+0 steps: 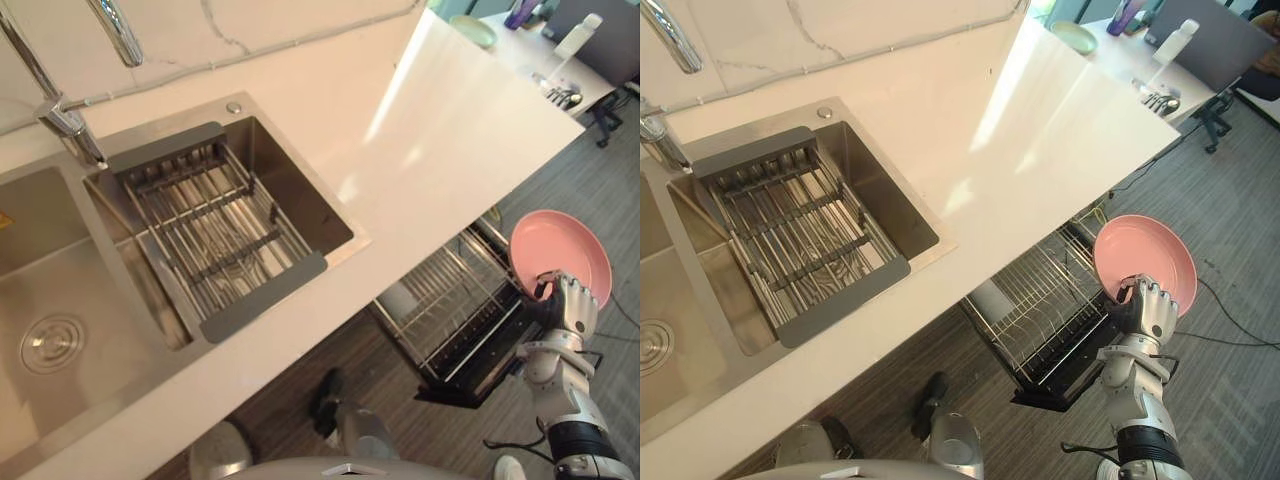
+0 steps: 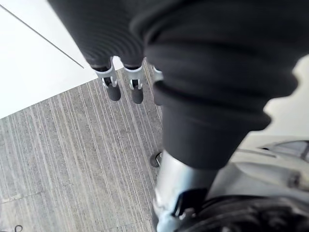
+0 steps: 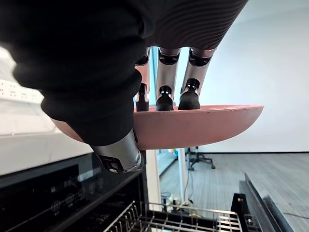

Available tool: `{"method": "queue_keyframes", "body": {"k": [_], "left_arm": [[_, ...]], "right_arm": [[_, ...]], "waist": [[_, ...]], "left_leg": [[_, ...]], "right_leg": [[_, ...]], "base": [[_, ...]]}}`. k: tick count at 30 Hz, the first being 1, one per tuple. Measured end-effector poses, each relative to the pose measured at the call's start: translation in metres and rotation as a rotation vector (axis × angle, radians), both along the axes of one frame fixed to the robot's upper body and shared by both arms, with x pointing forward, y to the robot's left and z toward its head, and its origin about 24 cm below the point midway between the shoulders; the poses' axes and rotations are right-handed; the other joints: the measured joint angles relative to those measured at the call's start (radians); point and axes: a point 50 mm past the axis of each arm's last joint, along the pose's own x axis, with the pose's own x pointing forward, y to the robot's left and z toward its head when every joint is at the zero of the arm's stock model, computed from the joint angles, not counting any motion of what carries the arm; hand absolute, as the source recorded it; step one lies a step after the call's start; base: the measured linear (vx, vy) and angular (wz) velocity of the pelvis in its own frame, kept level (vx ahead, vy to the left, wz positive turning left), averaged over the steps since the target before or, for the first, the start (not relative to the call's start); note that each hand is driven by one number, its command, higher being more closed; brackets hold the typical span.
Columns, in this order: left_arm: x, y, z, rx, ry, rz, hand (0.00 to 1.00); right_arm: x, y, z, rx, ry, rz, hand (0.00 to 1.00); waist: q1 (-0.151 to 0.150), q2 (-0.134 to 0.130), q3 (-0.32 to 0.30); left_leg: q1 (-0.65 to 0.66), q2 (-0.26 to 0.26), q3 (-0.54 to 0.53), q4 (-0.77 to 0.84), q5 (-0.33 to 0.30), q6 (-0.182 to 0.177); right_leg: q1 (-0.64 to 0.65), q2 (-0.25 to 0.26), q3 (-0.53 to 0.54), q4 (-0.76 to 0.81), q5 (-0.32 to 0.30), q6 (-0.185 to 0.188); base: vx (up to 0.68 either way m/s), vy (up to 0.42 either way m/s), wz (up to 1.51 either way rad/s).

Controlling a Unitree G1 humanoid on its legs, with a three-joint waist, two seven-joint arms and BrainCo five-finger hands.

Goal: Walk over to the sink, pick up the cup, carry it to the dishwasher, place the cup inside the dishwasher, then close the dishwasher door

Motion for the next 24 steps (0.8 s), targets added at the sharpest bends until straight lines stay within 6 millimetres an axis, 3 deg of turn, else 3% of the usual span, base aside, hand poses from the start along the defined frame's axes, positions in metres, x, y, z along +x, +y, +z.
{"method": "queue_keyframes", "body": {"k": [6,11,14,17,20,24], "left_arm": [[0.022,-0.004,0.001,-0.013,-0.042,-0.015,0.0],[0.036,-0.012,0.002,-0.096,0.034,0.026,0.0],[0.018,-0.025,0.0,-0.236,0.188,0.019,0.0],[0.006,-0.033,0.0,-0.328,0.272,0.04,0.0],[0.009,-0.04,0.001,-0.368,0.282,0.039,0.0],[0.015,-0.042,0.001,-0.393,0.281,0.032,0.0]], "right_arm": [[0.005,0.005,-0.004,0.028,0.004,-0.018,1.0],[0.031,0.01,0.006,0.078,-0.034,-0.035,1.0],[0.046,0.004,0.018,0.076,-0.05,-0.048,1.0],[0.062,0.001,0.038,0.048,-0.072,-0.025,1.0],[0.075,-0.001,0.06,0.038,-0.109,-0.008,1.0],[0.084,-0.003,0.073,0.006,-0.081,0.007,1.0]], "waist": [[0.001,0.041,0.072],[-0.004,0.094,0.131],[-0.009,0.128,0.157],[-0.007,0.144,0.167],[-0.006,0.174,0.182],[-0.004,0.209,0.194]], "left_leg": [[-0.052,-0.034,-0.023,-0.01,0.012,0.013],[-0.109,-0.071,-0.034,-0.044,0.059,0.04],[-0.122,-0.097,-0.037,-0.074,0.081,0.05],[-0.146,-0.132,-0.034,-0.115,0.11,0.056],[-0.158,-0.153,-0.033,-0.135,0.122,0.062],[-0.195,-0.175,-0.035,-0.15,0.125,0.067]], "right_leg": [[-0.038,-0.039,-0.023,0.007,-0.003,0.003],[-0.092,-0.061,-0.031,-0.002,0.014,-0.007],[-0.118,-0.073,-0.023,-0.004,0.022,-0.007],[-0.161,-0.083,-0.004,-0.018,0.039,-0.009],[-0.182,-0.088,0.009,-0.036,0.058,-0.01],[-0.229,-0.1,0.032,-0.044,0.07,-0.007]], "base": [[-0.07,0.027,0.14],[-0.05,0.009,0.12],[-0.03,0.035,0.06],[-0.04,0.036,-0.02],[-0.04,0.036,-0.07],[-0.05,0.076,-0.08]]}}
